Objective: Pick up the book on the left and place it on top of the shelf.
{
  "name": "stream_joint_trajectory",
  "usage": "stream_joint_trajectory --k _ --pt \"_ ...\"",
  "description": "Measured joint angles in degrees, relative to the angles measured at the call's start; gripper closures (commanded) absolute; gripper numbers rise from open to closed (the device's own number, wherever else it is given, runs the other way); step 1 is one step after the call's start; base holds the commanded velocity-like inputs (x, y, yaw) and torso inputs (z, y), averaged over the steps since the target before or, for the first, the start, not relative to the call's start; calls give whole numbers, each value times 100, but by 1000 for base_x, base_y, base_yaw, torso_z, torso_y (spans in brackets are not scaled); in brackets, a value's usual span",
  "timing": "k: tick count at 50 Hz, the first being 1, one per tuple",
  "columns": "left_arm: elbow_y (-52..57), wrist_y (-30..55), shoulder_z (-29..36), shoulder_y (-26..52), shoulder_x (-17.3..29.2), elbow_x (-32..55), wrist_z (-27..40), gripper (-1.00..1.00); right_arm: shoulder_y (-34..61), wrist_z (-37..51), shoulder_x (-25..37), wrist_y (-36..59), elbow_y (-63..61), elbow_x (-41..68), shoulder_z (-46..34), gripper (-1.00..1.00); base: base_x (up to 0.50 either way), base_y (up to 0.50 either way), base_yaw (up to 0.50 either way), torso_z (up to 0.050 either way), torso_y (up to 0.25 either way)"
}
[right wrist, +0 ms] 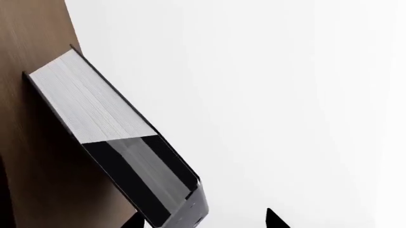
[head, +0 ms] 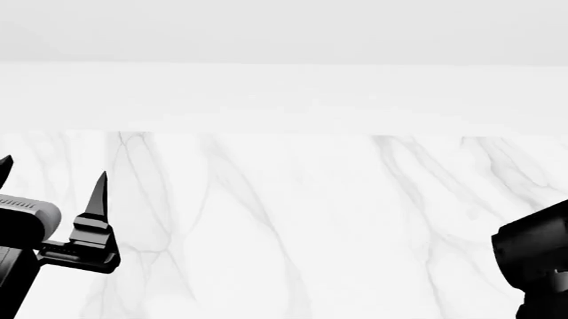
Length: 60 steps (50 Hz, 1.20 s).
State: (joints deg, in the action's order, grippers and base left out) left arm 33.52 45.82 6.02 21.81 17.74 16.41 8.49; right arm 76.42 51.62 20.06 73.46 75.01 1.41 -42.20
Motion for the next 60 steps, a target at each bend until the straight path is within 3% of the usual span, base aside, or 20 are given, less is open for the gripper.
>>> stream_joint_trajectory --k 15,36,43,60 --pt "-73 -52 58 8 2 9 22 -100 445 -1675 -641 -1780 -21 -89 -1196 -100 0 0 0 0 0" --pt "-118 -58 120 63 16 39 59 -100 617 -2319 -1004 -2826 -30 -47 -1637 -100 0 0 0 0 0" --pt "-139 -68 152 89 16 47 67 -100 362 -2778 -911 -3283 -536 464 -1218 -100 0 0 0 0 0" --pt "-262 -222 235 74 16 20 85 -100 -2248 -3346 154 -3784 -5075 3121 954 -100 0 0 0 0 0"
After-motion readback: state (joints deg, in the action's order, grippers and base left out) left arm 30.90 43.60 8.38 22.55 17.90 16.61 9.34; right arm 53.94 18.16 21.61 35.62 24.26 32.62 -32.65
